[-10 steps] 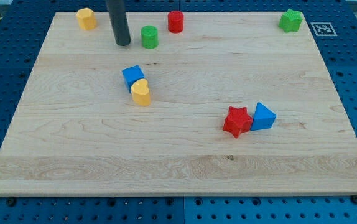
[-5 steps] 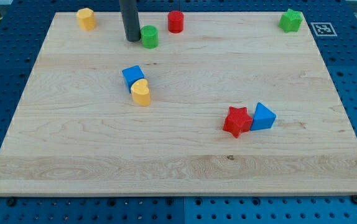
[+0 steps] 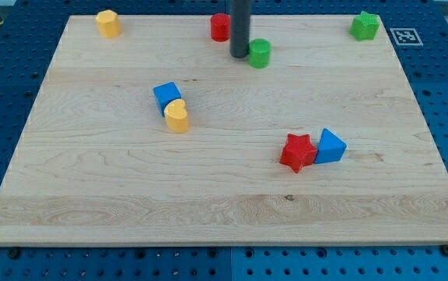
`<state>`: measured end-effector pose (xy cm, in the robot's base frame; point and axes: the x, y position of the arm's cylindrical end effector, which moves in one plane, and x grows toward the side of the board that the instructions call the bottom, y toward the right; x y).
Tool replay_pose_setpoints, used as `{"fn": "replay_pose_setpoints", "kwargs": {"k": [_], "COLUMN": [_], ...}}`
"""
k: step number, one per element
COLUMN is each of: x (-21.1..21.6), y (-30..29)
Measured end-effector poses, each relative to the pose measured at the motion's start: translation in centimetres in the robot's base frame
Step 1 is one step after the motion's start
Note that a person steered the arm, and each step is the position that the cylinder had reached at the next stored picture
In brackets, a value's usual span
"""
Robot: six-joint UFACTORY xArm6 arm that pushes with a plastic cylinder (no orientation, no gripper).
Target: Move the green circle to the right center
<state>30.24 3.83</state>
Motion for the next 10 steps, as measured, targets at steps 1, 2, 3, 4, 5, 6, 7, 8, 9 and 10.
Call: {"fn": "replay_pose_setpoints", "kwargs": {"k": [1,2,3,4,5,6,7,8,9,10], "x": [0.4,0.4,0.4,0.4,0.4,0.4,1.1,4.1,4.4,4.9], "y": [3.4,5.4,8.6,12.5,15.2,15.8,15.8,15.9,15.9,14.6]}}
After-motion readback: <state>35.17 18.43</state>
